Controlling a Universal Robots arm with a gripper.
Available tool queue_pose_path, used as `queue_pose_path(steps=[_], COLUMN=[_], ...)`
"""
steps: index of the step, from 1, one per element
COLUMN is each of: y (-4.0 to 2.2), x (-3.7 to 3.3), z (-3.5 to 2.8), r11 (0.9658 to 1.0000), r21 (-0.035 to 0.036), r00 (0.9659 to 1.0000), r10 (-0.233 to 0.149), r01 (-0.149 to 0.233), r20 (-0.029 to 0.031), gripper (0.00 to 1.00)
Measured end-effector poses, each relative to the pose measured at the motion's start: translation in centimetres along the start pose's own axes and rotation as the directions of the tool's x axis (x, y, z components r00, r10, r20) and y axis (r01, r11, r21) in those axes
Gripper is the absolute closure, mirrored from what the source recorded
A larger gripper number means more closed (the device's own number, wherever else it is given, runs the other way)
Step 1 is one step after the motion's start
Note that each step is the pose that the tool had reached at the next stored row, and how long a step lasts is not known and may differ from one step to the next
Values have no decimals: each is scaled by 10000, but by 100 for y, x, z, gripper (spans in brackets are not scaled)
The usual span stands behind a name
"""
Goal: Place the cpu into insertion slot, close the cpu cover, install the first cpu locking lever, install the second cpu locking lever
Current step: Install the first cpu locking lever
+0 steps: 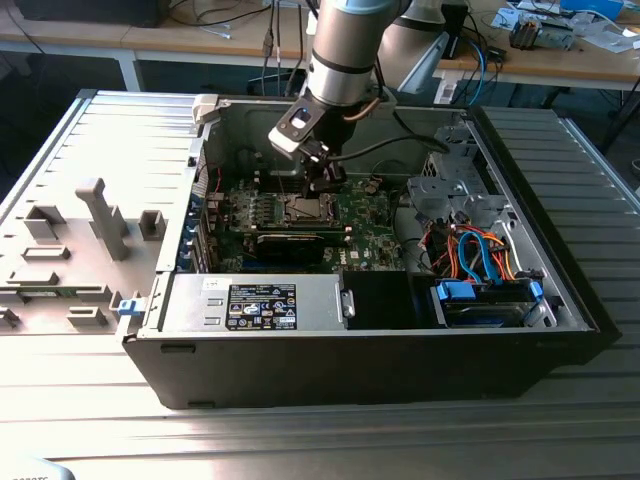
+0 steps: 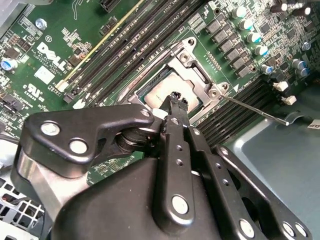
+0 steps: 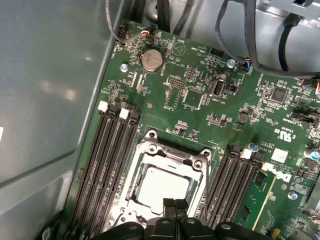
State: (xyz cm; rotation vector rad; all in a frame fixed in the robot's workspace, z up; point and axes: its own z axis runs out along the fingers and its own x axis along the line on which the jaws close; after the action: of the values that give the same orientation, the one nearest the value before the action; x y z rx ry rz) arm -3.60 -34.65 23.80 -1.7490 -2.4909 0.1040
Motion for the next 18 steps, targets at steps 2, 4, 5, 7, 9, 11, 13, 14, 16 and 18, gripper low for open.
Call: queue_pose_path(steps=[2, 4, 5, 7, 9, 11, 13, 14, 16, 18], y=[0, 0, 0, 0, 0, 0, 0, 0, 0, 0], x=[0, 0, 0, 0, 0, 0, 0, 0, 0, 0], z=[0, 0, 0, 0, 0, 0, 0, 0, 0, 0], r11=[10000, 9998, 9996, 9951, 9883, 9795, 9766, 9749, 9726, 9701], r21=[3, 8, 11, 42, 68, 97, 105, 110, 116, 123], r00=[10000, 9998, 9996, 9951, 9882, 9793, 9763, 9747, 9723, 9698], r10=[-95, -204, -289, -986, -1523, -2016, -2152, -2224, -2324, -2428], r01=[95, 204, 289, 985, 1523, 2014, 2150, 2222, 2321, 2425], r20=[10, 22, 31, 101, 154, 204, 218, 226, 236, 246], gripper=[89, 89, 89, 89, 89, 89, 89, 89, 89, 89])
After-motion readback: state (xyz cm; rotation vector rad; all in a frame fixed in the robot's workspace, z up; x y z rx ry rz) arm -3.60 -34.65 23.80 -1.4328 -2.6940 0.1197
